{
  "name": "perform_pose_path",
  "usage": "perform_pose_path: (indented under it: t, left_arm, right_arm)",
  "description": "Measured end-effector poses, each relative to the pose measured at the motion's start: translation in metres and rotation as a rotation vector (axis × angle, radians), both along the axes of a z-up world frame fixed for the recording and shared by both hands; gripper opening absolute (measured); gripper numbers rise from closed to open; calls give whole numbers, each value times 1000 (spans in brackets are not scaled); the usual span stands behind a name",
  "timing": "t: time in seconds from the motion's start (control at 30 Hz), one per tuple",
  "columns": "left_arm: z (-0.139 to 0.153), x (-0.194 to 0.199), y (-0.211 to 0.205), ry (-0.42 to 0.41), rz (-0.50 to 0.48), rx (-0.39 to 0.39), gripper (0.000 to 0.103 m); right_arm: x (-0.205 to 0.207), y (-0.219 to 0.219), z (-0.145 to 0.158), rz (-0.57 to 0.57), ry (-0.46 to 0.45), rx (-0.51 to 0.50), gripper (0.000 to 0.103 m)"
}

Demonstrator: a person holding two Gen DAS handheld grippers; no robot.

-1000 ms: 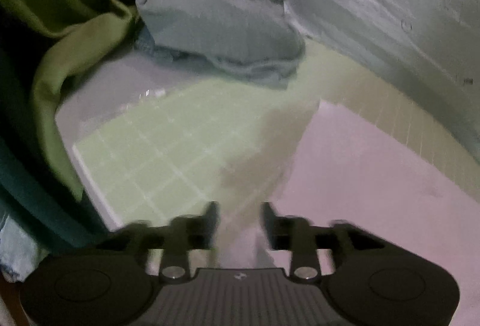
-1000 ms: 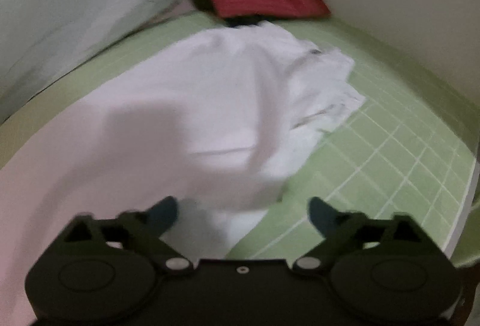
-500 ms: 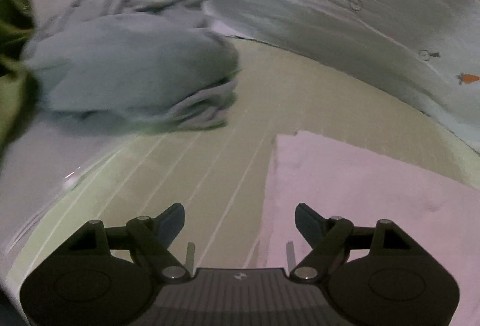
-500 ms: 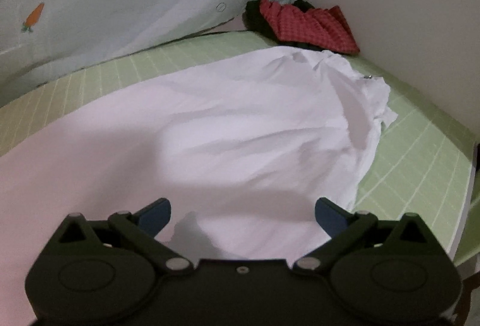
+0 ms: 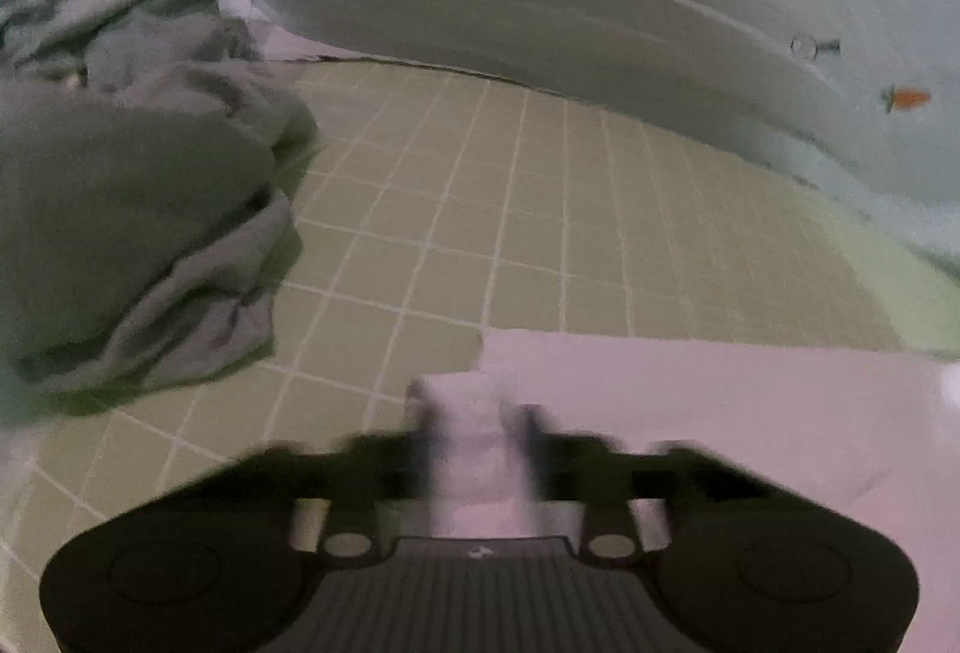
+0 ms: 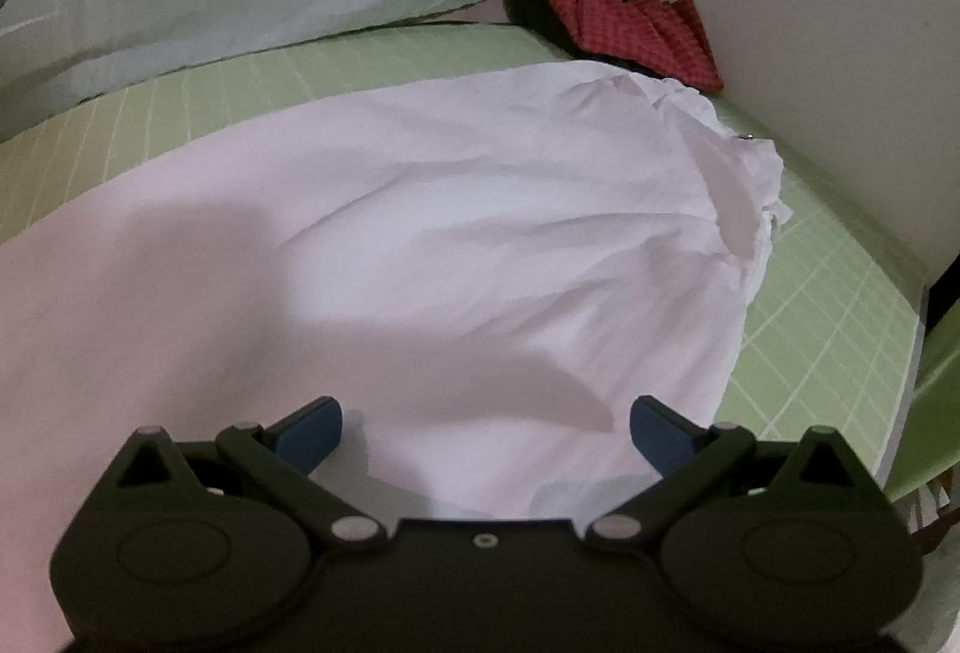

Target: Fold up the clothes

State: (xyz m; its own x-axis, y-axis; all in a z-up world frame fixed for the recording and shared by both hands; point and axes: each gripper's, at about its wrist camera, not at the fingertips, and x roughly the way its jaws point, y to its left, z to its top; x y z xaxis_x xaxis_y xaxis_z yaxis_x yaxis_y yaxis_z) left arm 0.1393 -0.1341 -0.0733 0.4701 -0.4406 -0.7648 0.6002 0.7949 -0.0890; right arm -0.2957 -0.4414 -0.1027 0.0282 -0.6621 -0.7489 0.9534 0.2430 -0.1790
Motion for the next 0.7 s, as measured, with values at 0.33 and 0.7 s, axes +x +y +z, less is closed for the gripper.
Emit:
perform_pose_path:
  t: [0.33, 0.7]
  left_arm:
    - [63, 6, 1, -138, 7, -92, 6]
    - [30, 9, 20, 113, 111, 17, 63]
  right_arm:
    - [0, 13, -2, 17, 7, 9, 103]
    - [-14, 19, -7, 19, -45, 23, 103]
